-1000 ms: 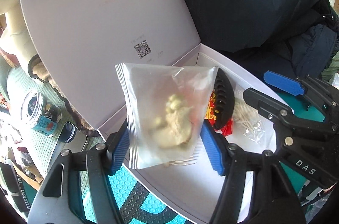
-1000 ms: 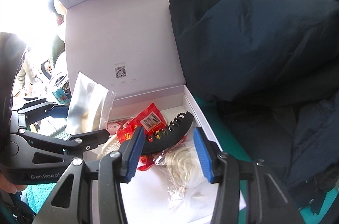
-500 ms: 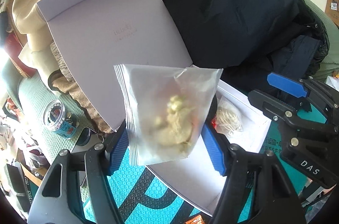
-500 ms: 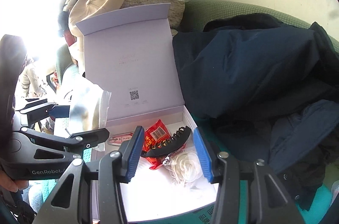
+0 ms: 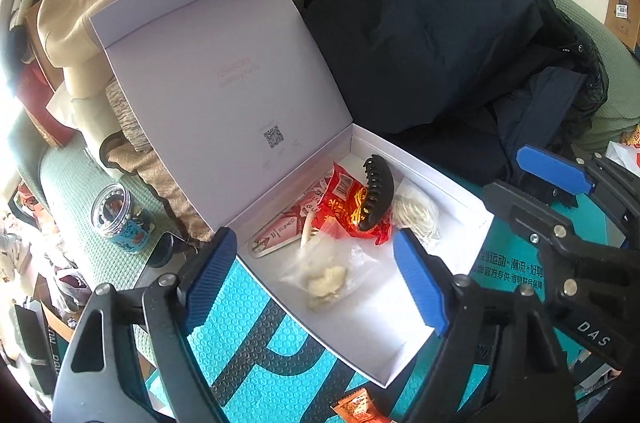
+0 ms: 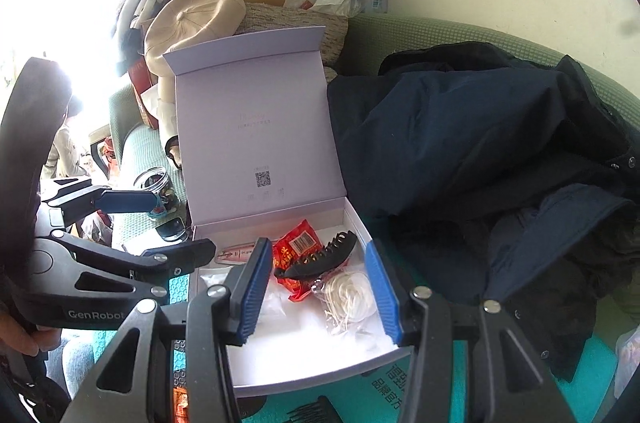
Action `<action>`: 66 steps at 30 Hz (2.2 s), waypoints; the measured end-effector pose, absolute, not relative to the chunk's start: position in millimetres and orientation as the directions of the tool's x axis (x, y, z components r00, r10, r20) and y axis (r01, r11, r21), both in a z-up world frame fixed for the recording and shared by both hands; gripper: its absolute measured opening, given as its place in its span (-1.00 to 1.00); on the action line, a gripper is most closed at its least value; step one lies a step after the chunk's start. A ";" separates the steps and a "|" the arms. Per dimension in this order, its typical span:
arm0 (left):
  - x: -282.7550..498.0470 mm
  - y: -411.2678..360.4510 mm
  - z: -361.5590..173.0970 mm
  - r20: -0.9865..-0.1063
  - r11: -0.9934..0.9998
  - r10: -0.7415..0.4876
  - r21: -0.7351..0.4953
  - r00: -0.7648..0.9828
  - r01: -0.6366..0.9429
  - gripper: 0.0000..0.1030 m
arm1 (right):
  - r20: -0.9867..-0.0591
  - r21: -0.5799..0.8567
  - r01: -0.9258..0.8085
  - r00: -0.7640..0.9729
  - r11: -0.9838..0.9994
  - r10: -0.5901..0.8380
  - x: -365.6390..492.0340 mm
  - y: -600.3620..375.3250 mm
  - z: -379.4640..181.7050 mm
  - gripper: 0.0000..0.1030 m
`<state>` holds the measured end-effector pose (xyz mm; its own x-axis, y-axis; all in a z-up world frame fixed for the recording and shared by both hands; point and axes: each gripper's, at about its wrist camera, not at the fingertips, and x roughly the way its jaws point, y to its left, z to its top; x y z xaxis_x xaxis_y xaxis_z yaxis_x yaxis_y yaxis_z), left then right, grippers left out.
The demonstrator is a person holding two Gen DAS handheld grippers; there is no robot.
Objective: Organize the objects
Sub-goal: 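Withdraw both tools from the box toward the orange packet and black comb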
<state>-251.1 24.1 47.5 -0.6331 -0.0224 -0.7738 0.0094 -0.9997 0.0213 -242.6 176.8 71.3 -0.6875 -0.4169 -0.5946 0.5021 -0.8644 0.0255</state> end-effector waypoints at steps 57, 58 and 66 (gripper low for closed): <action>-63.8 80.9 -29.9 -0.848 -0.994 0.044 -0.091 -0.528 0.063 0.55 | -0.701 0.186 0.439 -0.568 -0.879 -0.432 -93.2 228.2 -11.0 -0.06; -62.2 82.0 -32.0 -0.849 -0.994 0.041 -0.088 -0.527 0.065 0.55 | -0.703 0.187 0.435 -0.567 -0.881 -0.429 -92.0 229.8 -13.5 -0.06; -59.0 75.6 -58.1 -0.868 -0.986 0.038 -0.115 -0.495 0.125 0.55 | -0.736 0.160 0.415 -0.555 -0.896 -0.388 -90.6 236.2 -37.2 -0.05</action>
<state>-59.0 75.6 -58.1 -0.4949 0.0381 -0.8681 0.1250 -0.9855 -0.1145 -90.6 236.2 -37.2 -0.5550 -0.3884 -0.7356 0.4146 -0.8958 0.1602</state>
